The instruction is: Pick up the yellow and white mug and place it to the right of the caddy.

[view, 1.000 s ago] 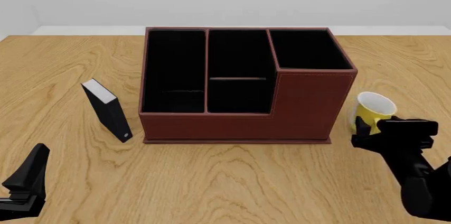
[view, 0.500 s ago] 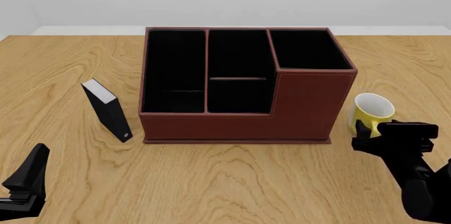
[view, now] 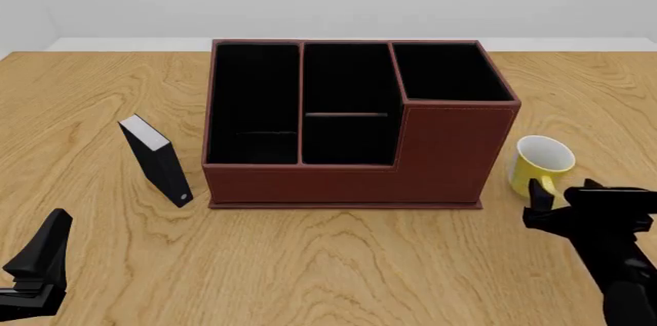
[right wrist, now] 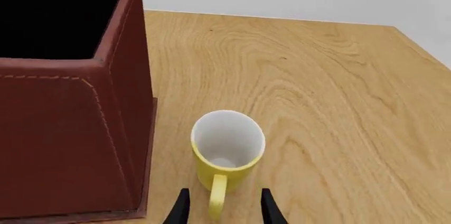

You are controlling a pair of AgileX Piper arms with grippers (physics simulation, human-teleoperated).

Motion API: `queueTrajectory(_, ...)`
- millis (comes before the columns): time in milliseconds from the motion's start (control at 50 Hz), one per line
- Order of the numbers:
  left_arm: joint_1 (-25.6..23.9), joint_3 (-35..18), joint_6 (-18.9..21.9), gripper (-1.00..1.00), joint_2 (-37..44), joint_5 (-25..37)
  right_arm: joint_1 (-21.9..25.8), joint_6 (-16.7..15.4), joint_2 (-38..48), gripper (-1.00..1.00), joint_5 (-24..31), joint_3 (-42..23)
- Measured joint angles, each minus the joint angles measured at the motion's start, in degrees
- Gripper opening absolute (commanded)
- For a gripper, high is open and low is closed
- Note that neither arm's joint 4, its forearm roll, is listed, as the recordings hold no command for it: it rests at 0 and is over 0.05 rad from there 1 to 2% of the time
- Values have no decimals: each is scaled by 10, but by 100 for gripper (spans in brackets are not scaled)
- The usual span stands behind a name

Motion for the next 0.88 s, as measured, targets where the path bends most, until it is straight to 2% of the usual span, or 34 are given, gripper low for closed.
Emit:
queueTrajectory(320,0,0,0,100,0,0,2,-9,-85,100,0,57)
queueTrajectory(600,0,0,0,100,0,0,7,-19,-155,100,6,77)
queueTrajectory(720,0,0,0,100,0,0,10,-23,-225,100,53,79)
queueTrajectory(880,0,0,0,100,0,0,19,-28,-380,100,180,81)
